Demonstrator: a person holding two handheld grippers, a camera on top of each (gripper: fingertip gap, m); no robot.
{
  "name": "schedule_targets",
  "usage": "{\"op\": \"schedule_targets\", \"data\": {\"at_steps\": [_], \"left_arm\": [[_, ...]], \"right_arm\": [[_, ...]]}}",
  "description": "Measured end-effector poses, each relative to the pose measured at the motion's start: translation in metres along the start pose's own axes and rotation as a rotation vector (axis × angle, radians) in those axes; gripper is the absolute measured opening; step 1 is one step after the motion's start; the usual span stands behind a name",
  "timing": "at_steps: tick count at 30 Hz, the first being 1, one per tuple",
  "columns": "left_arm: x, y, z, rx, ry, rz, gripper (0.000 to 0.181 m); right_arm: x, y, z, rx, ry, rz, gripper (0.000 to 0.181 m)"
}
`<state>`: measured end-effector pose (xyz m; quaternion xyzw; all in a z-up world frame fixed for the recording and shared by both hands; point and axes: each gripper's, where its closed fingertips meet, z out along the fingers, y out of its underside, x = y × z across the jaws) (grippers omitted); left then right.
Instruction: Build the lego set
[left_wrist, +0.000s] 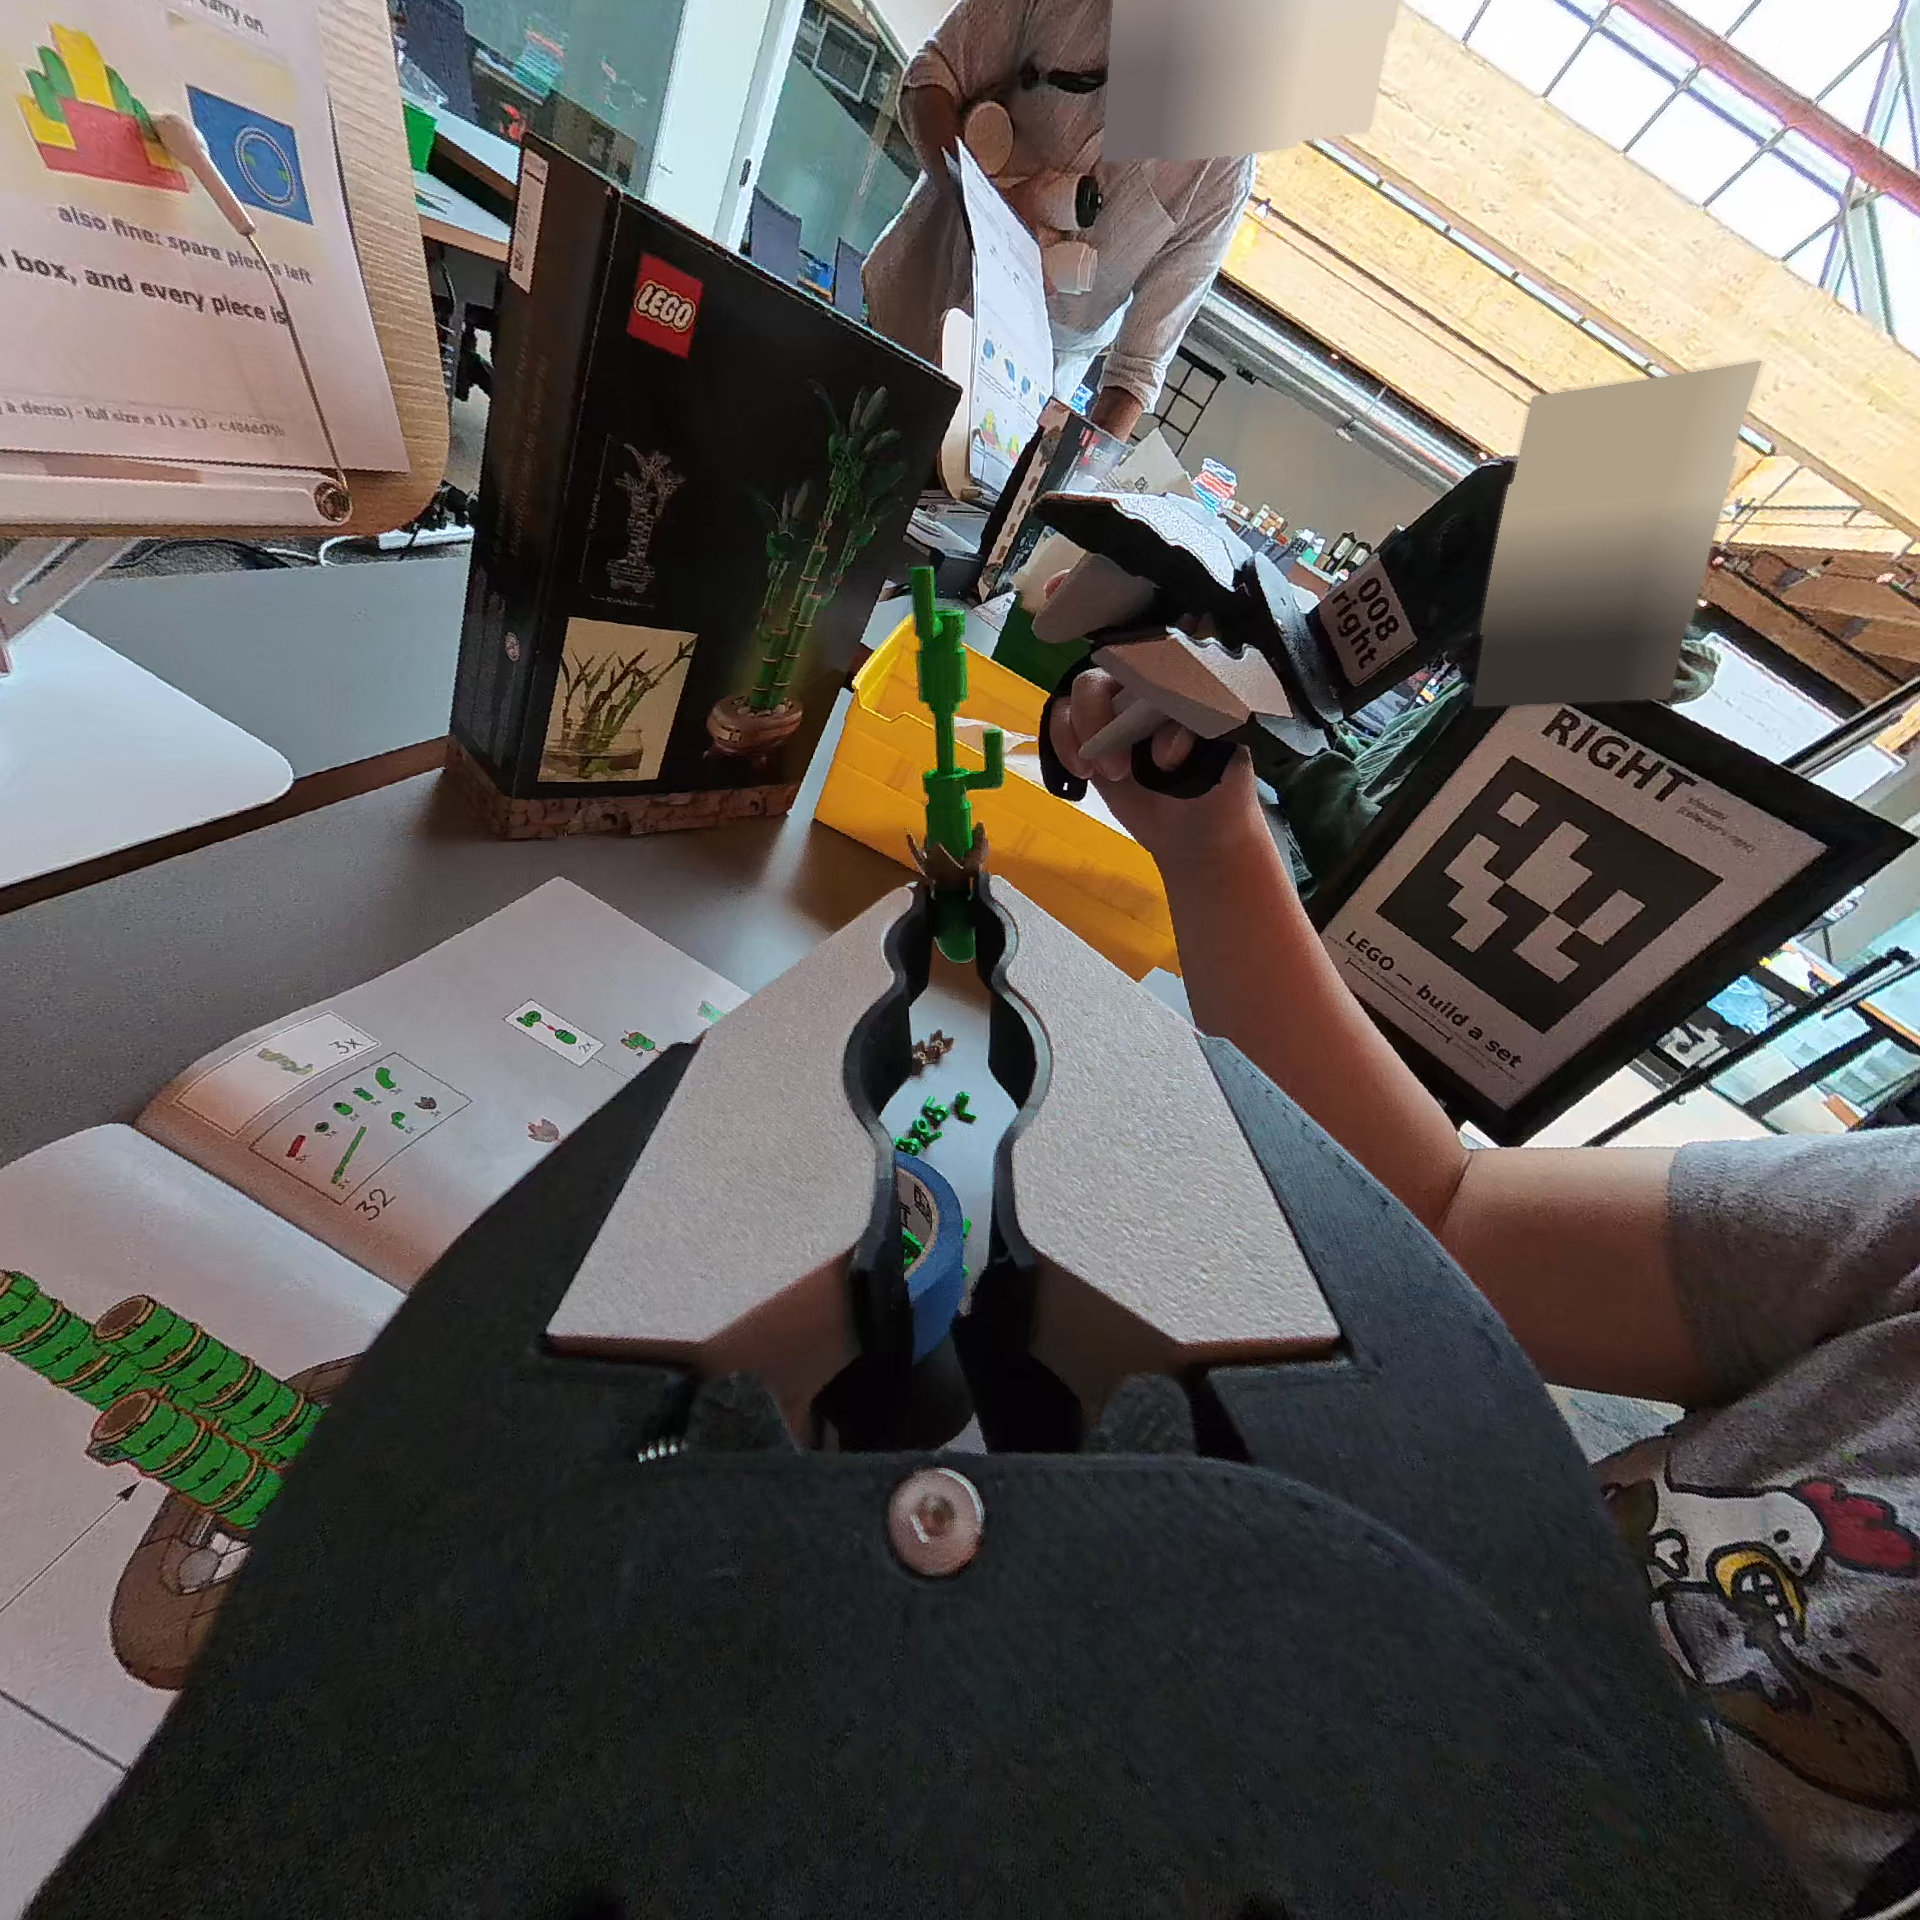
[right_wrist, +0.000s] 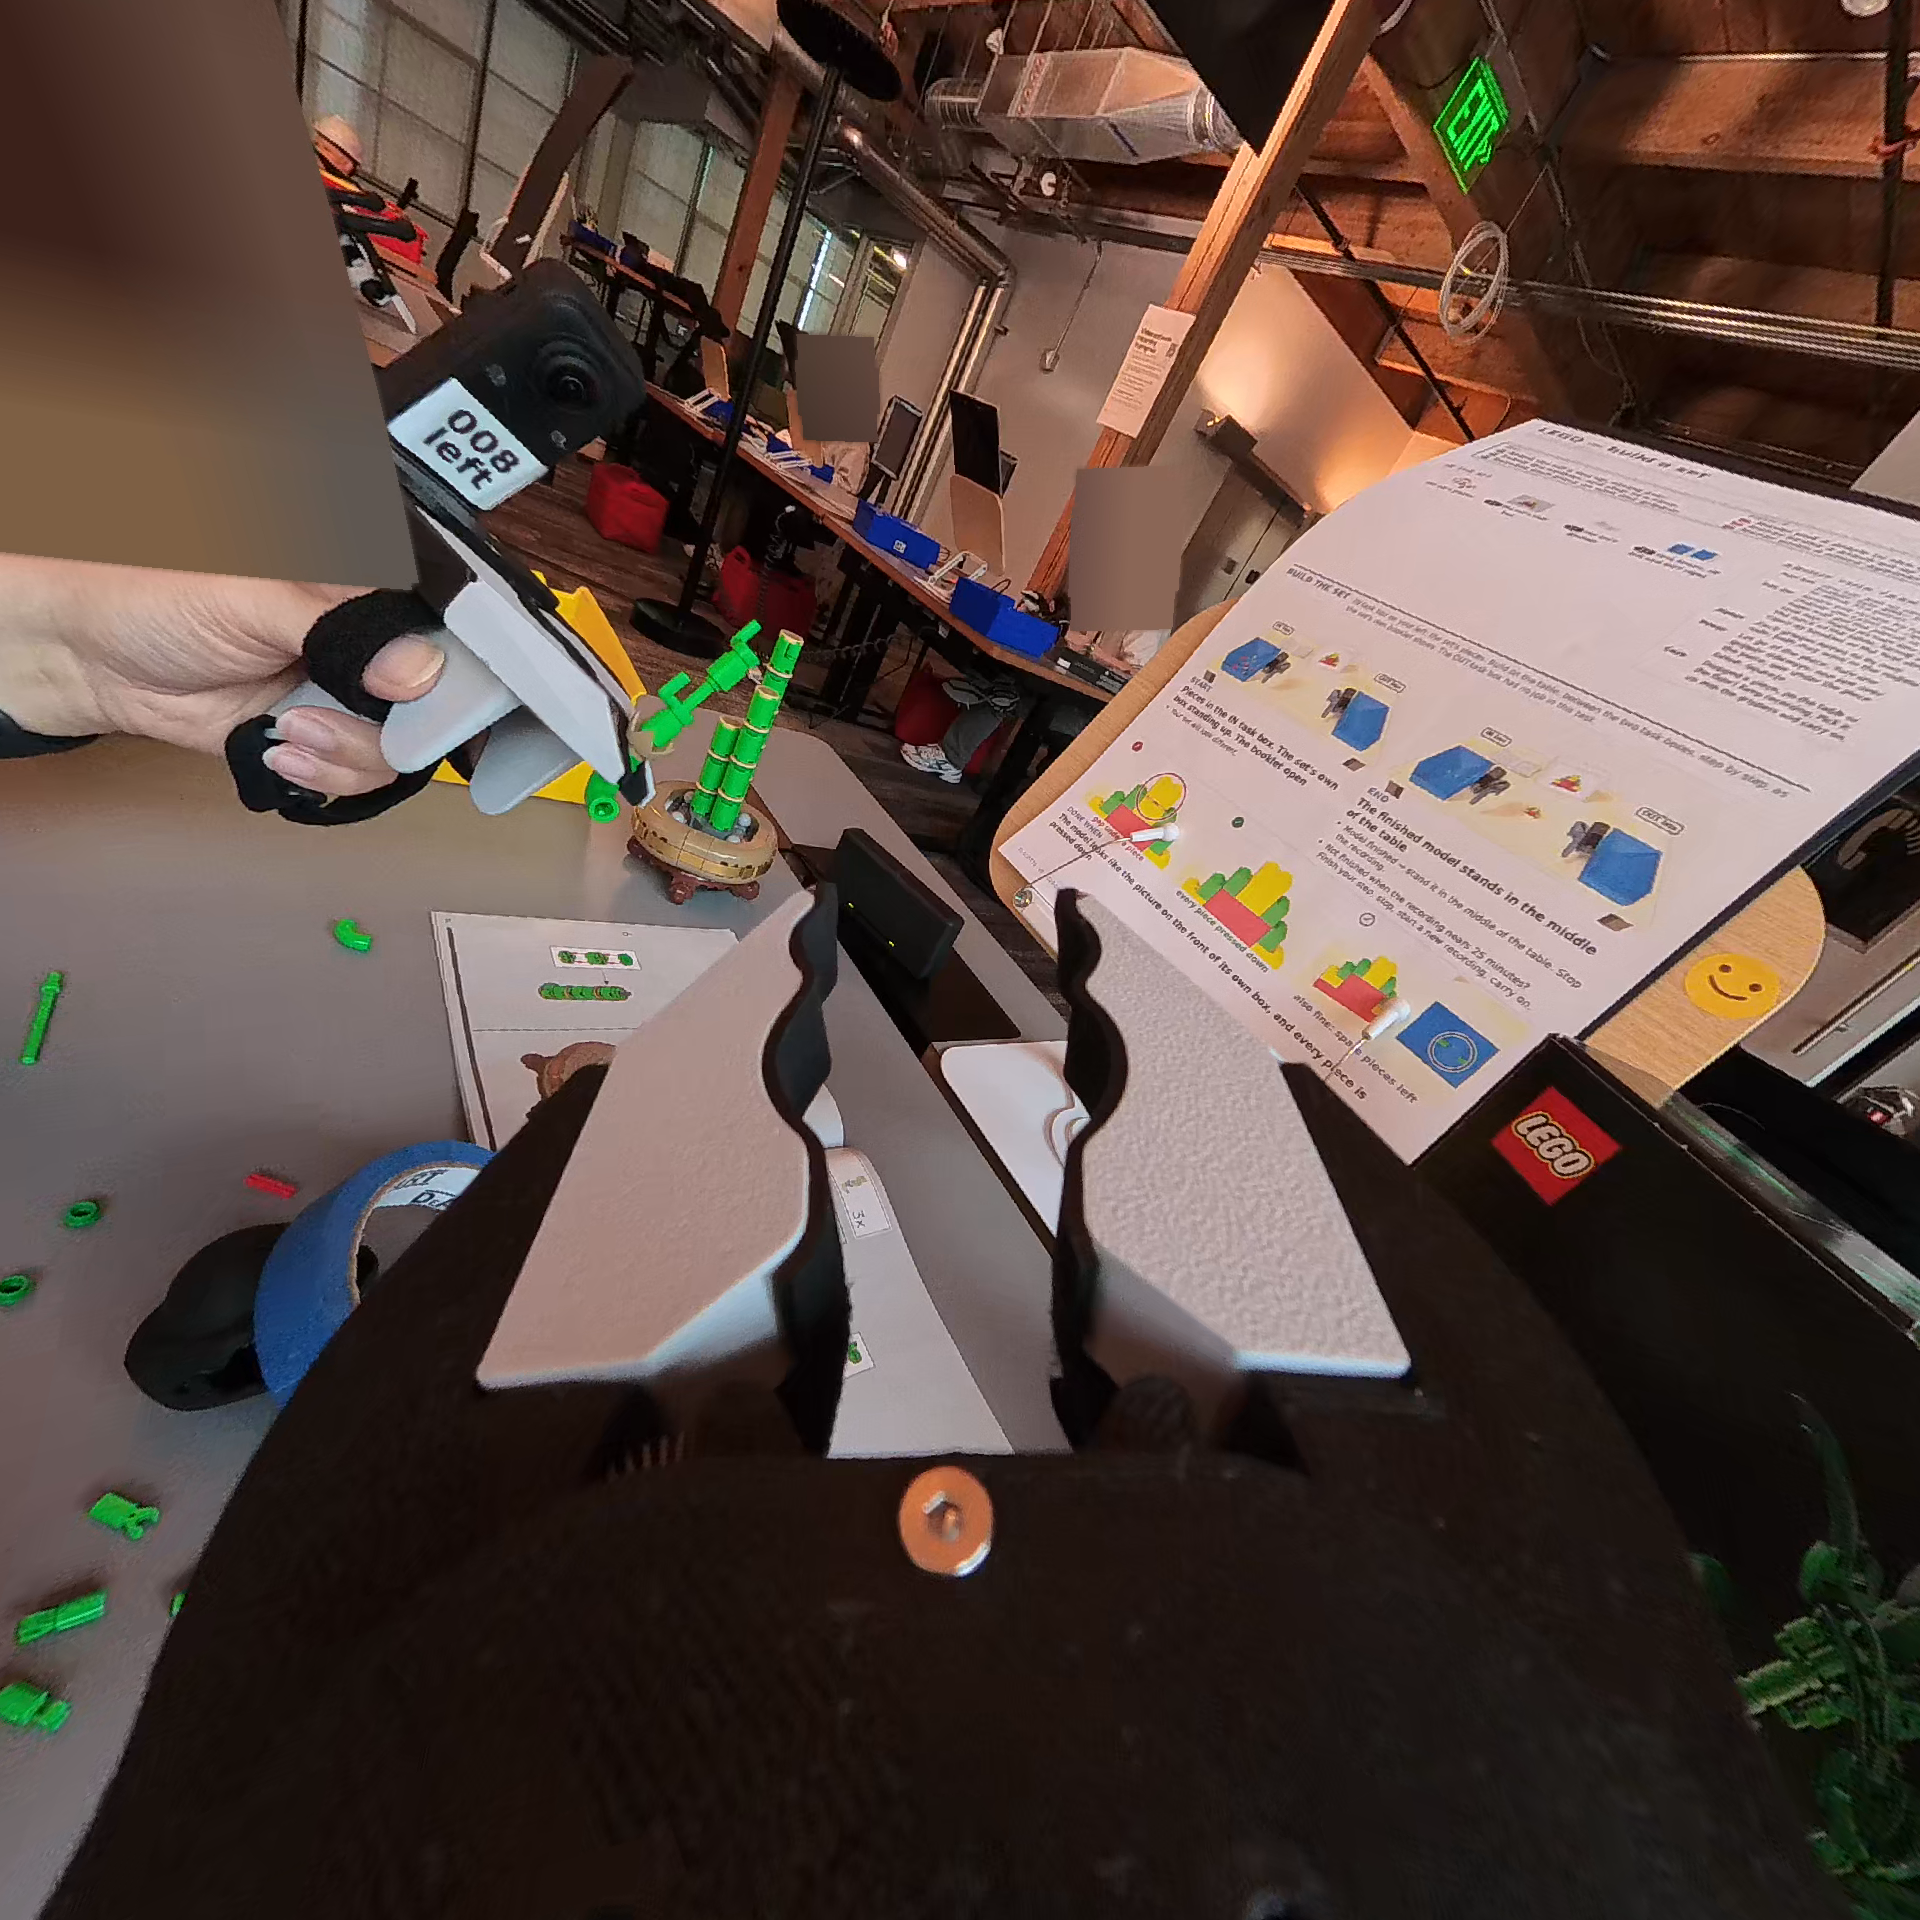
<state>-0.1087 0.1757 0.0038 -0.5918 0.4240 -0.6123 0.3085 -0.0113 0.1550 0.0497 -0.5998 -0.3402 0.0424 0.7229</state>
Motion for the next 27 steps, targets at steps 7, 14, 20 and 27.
{"op": "schedule_targets", "data": {"at_steps": [7,14,20,27], "left_arm": [[-0.0002,0.0031,0.002,-0.01,0.01,-0.012,0.005],[0.0001,0.0043,0.0021,-0.018,0.012,-0.016,0.005],[0.0002,0.006,0.0032,-0.027,0.012,-0.016,0.005],[0.0011,0.0072,0.0037,-0.038,0.017,-0.018,0.005]], "right_arm": [[0.0002,0.001,-0.0004,-0.001,-0.002,0.004,0.04],[-0.001,0.002,0.0004,-0.004,-0.008,0.005,0.04],[-0.0029,0.0021,0.0016,-0.007,-0.015,0.0,0.039],[-0.0065,0.0016,0.0024,-0.006,-0.03,-0.014,0.04]]}}
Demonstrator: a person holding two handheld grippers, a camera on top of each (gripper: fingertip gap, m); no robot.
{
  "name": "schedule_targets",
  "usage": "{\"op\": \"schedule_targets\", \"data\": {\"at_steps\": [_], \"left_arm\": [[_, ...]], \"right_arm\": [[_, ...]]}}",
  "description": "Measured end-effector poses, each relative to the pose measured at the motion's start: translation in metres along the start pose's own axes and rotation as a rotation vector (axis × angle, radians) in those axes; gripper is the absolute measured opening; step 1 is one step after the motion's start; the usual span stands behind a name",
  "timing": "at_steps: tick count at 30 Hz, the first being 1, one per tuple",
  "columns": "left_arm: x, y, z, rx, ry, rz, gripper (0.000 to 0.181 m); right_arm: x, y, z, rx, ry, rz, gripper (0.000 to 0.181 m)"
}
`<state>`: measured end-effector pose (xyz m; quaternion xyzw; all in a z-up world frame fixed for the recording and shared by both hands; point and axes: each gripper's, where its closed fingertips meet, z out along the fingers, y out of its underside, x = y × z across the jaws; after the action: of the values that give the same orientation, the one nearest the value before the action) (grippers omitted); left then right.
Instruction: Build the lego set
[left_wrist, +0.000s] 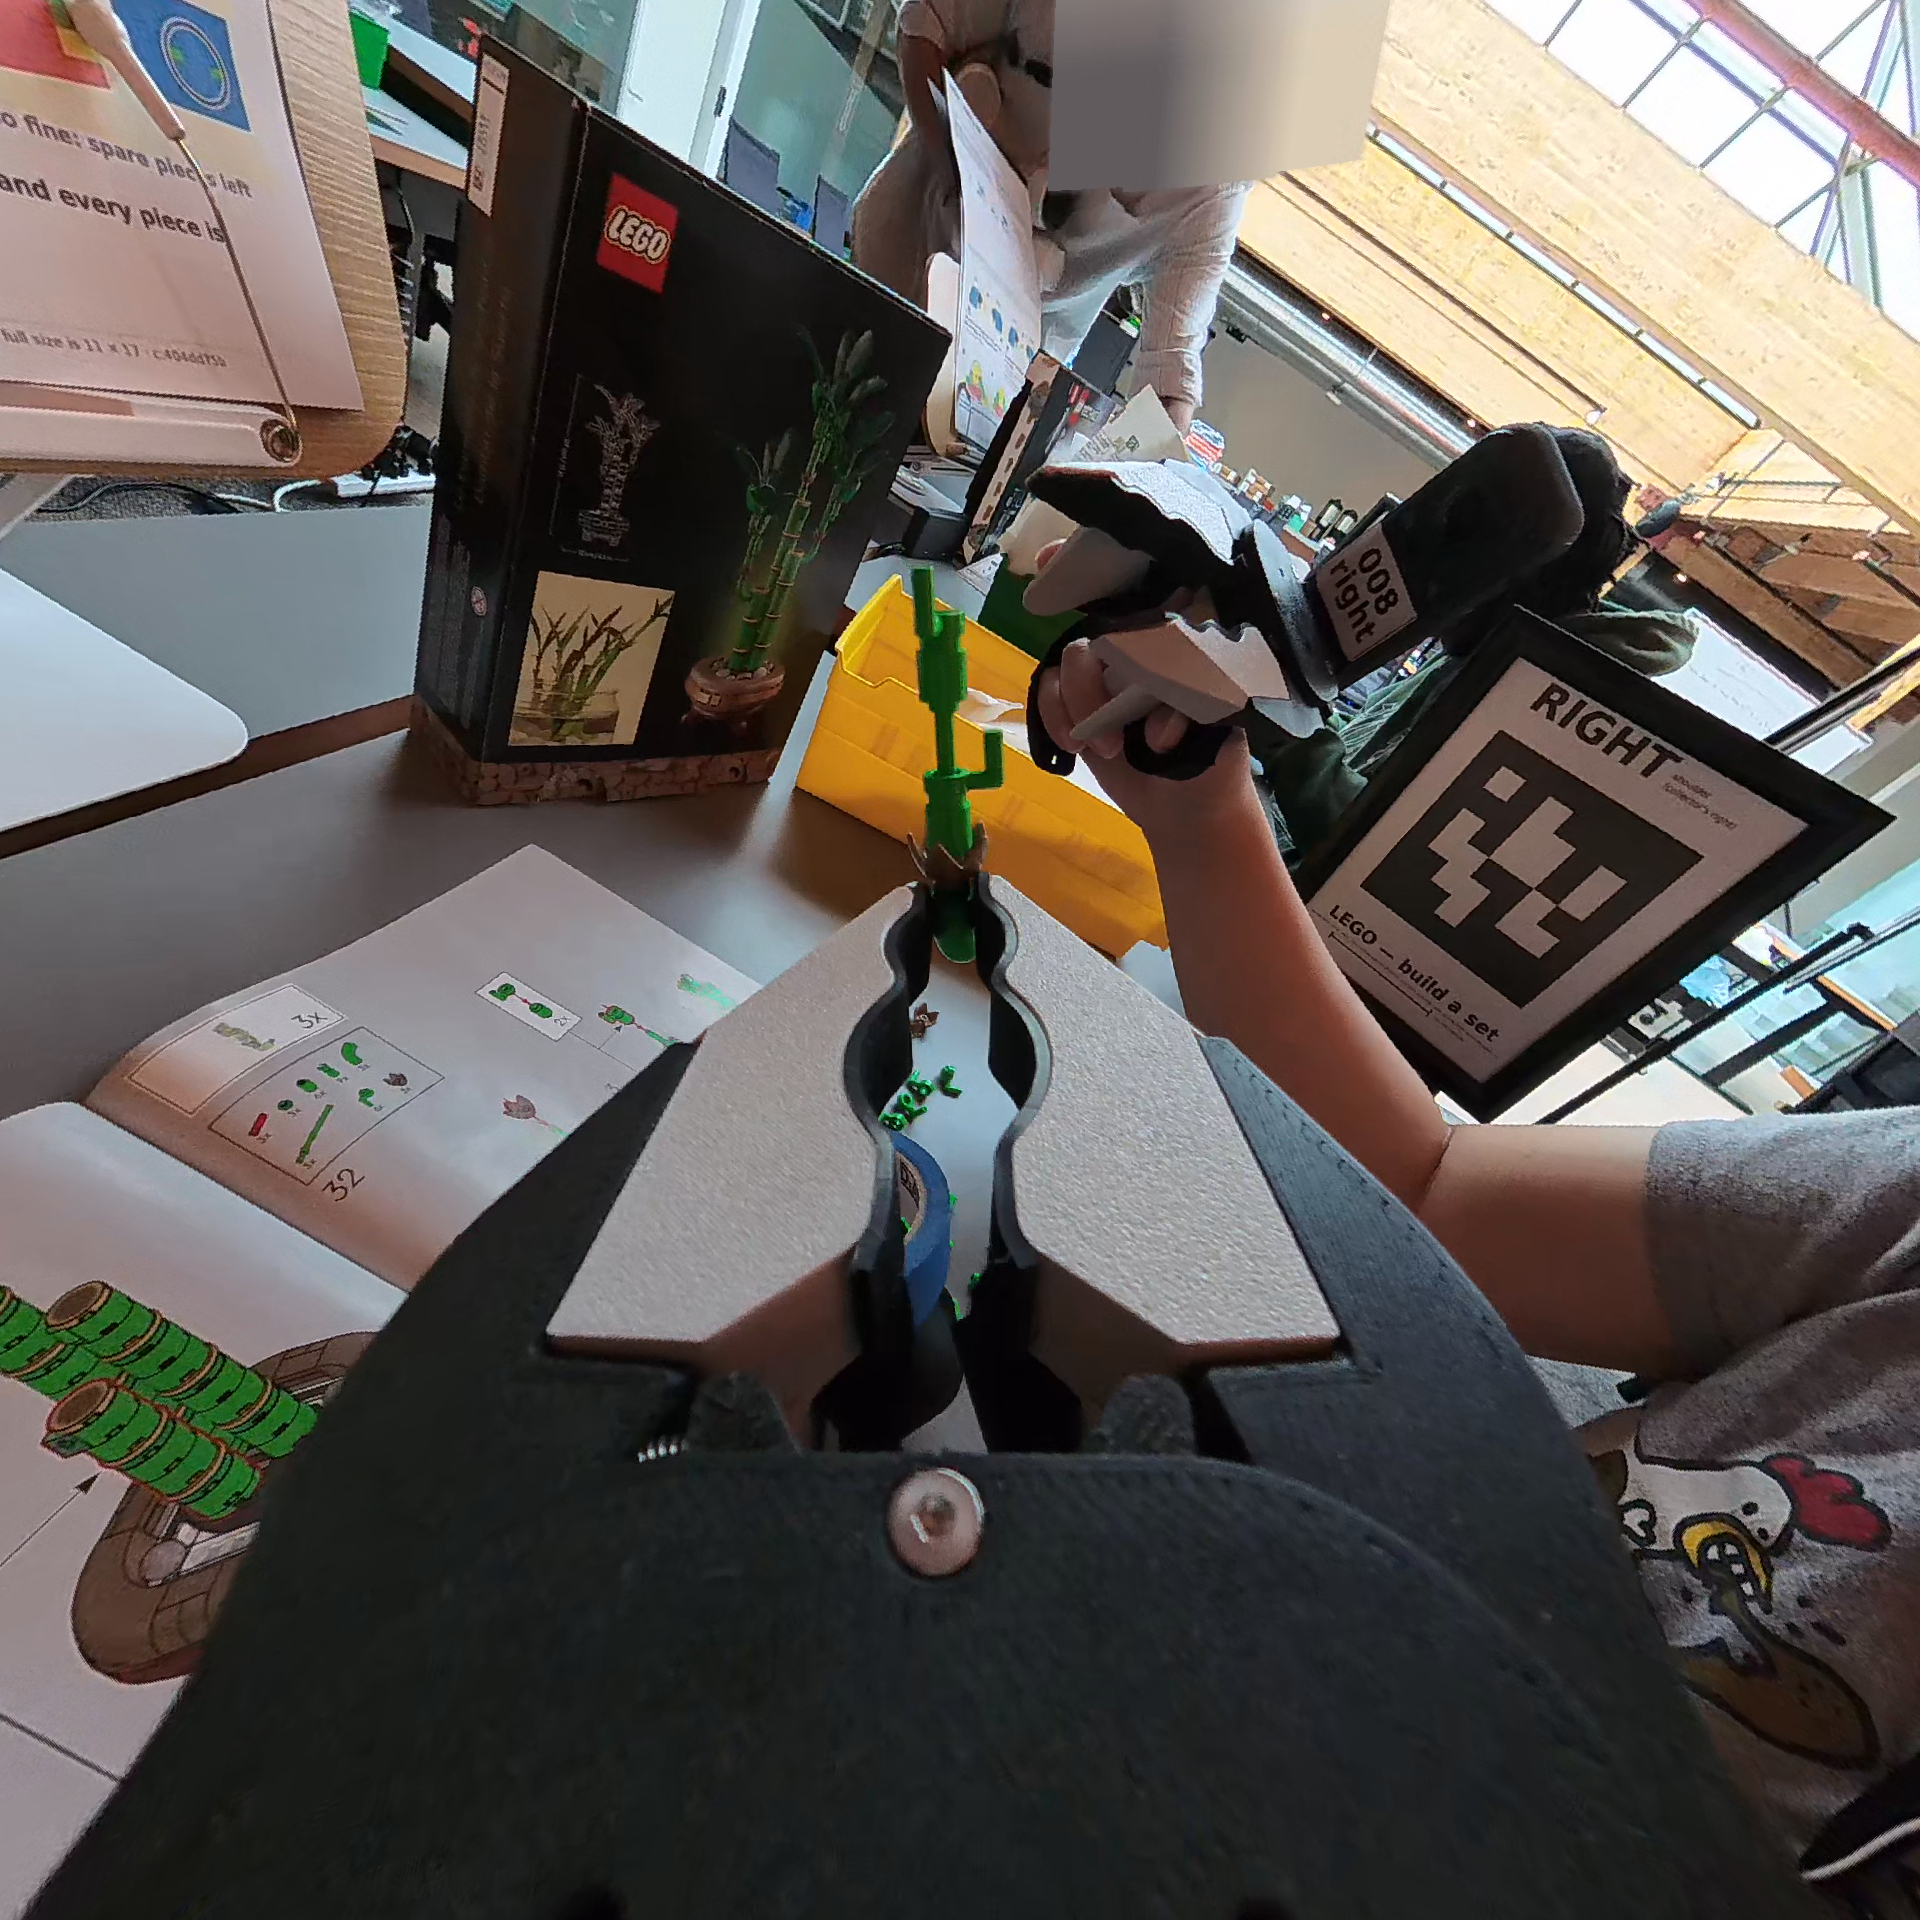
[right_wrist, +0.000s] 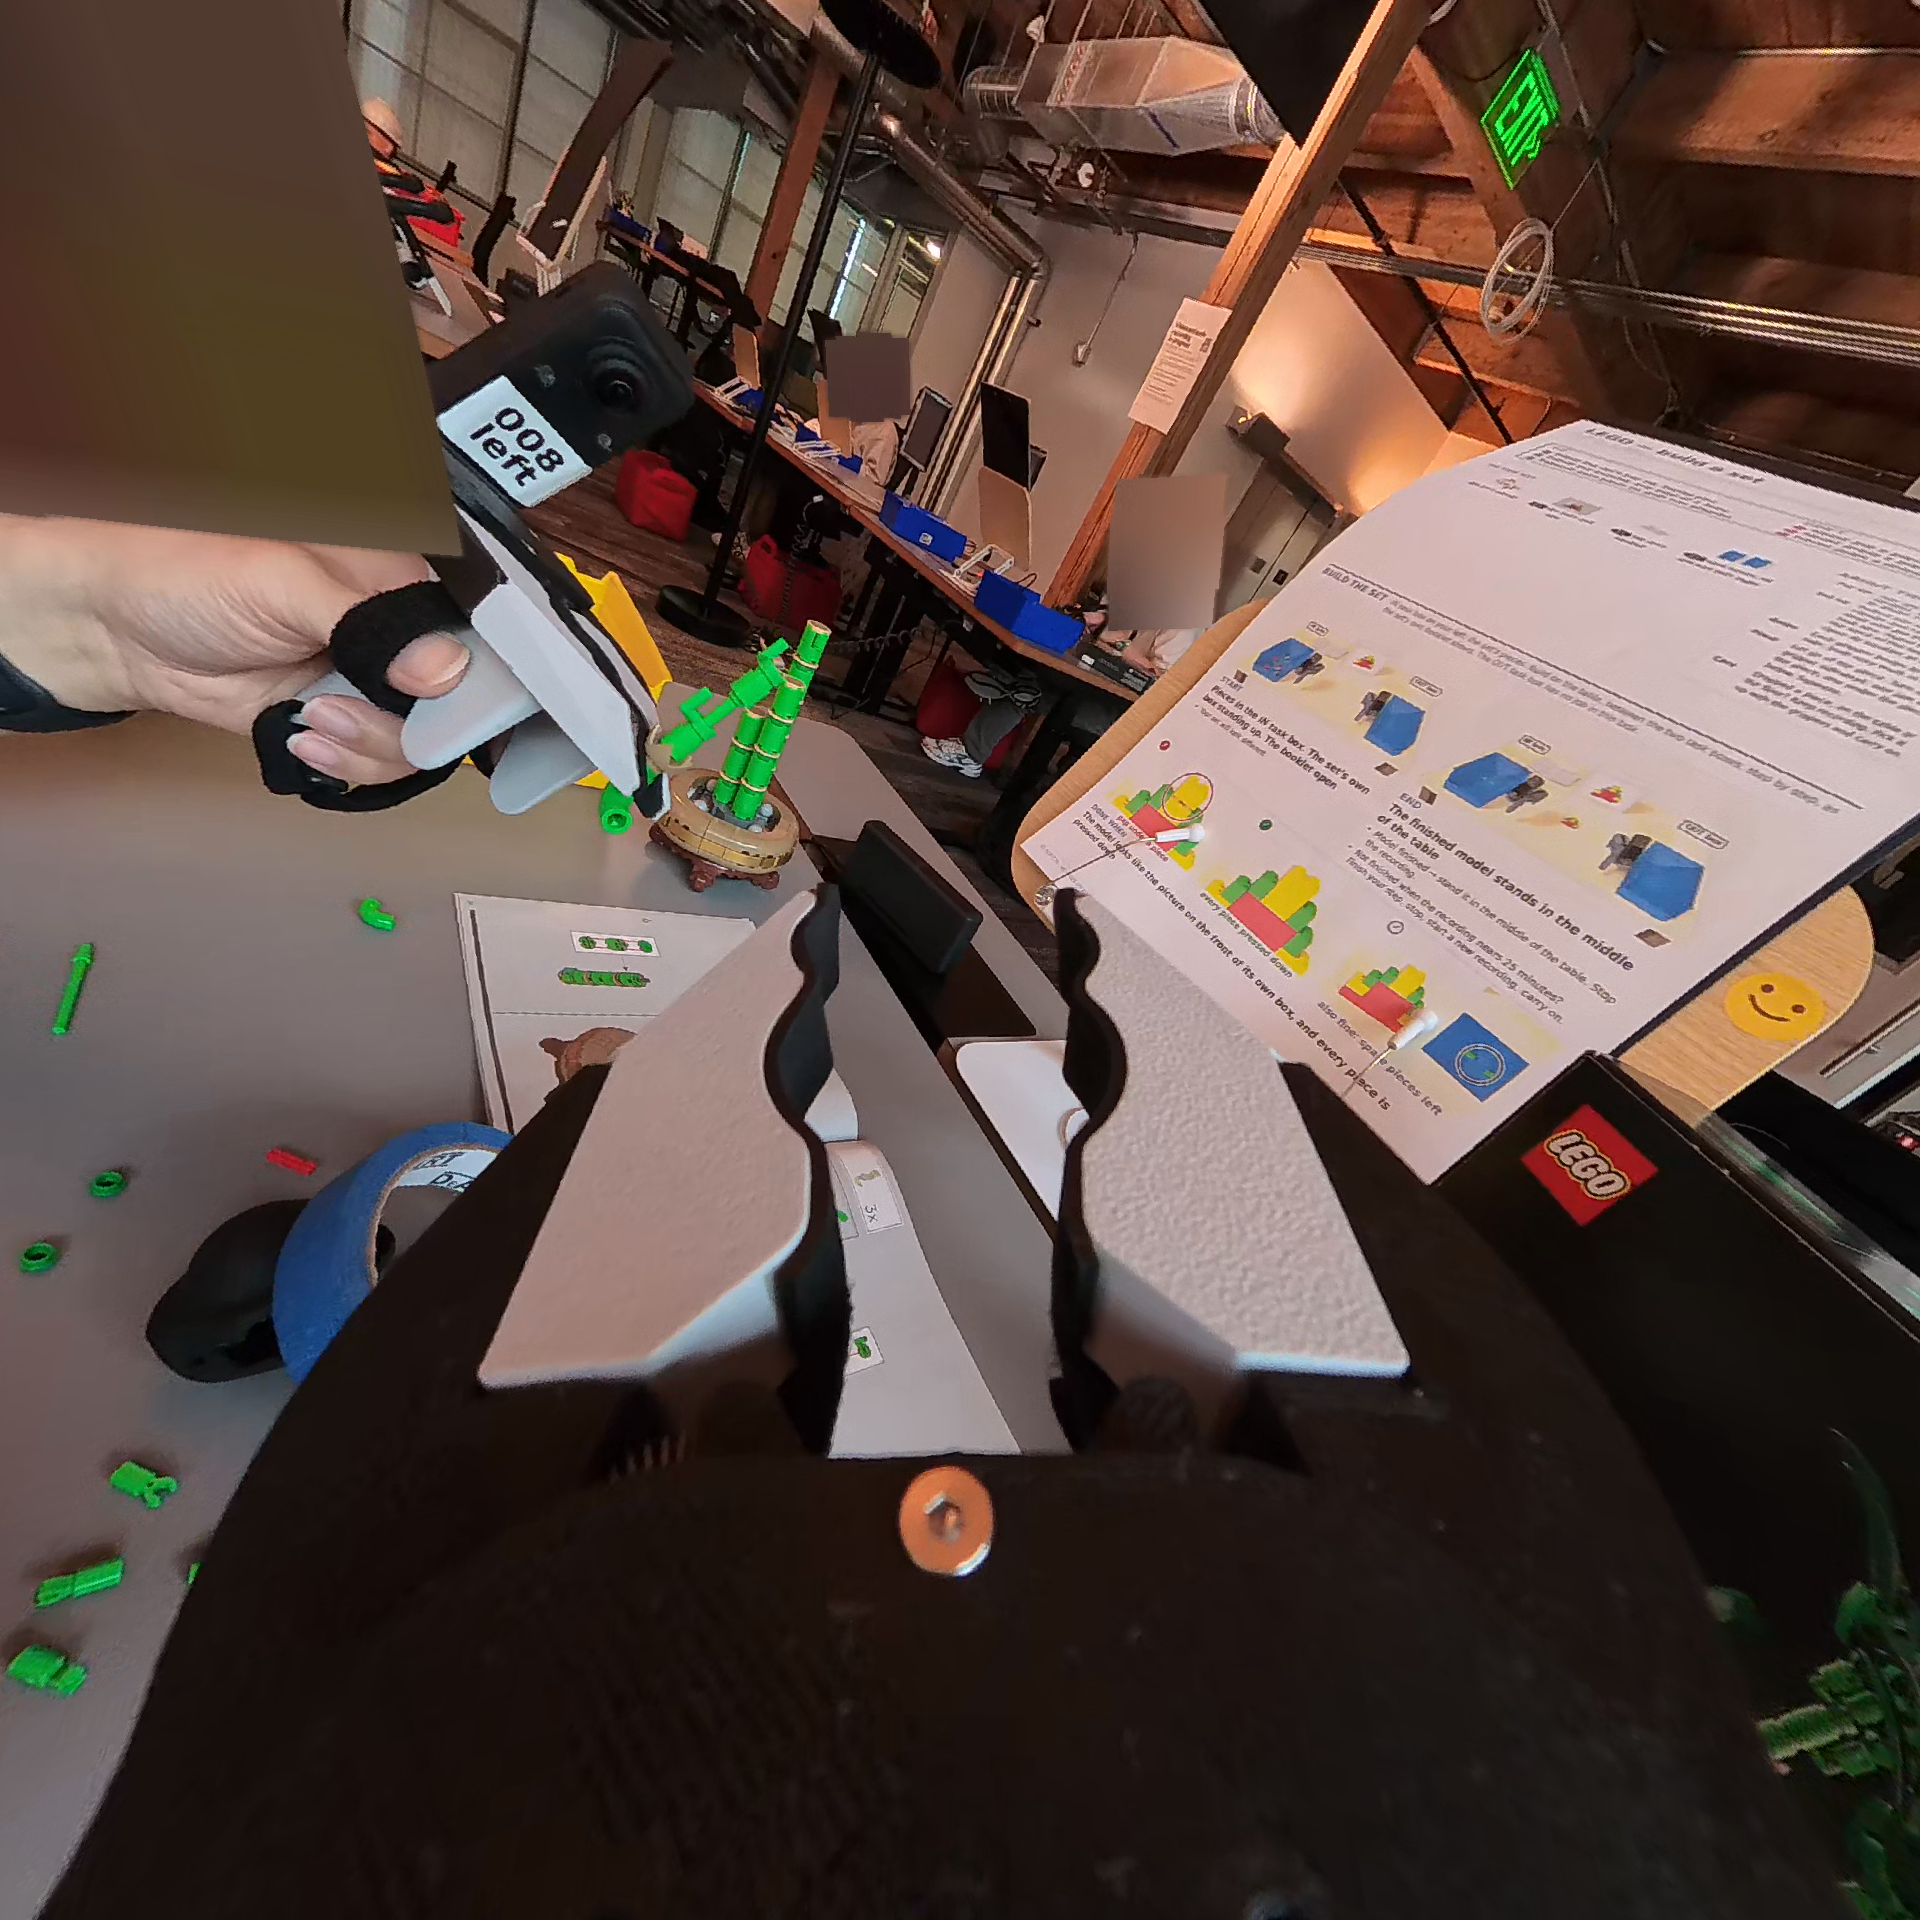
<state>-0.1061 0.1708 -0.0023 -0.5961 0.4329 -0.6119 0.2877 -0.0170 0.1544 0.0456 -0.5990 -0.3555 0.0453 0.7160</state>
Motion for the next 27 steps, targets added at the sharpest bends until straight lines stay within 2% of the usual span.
{"op": "schedule_targets", "data": {"at_steps": [17,19,22,27], "left_arm": [[0.004,0.004,0.003,-0.028,0.026,-0.011,0.005],[0.005,0.003,0.003,-0.024,0.03,-0.012,0.005],[0.009,0.004,0.005,-0.033,0.058,-0.024,0.005],[0.025,0.008,0.007,-0.069,0.142,-0.052,0.005]], "right_arm": [[-0.008,0.002,0.008,-0.008,-0.032,-0.01,0.043],[-0.012,0.0,0.012,0.008,-0.049,-0.005,0.048],[-0.031,-0.008,0.025,0.025,-0.111,-0.033,0.067],[-0.068,-0.013,0.052,-0.04,-0.178,-0.184,0.078]]}}
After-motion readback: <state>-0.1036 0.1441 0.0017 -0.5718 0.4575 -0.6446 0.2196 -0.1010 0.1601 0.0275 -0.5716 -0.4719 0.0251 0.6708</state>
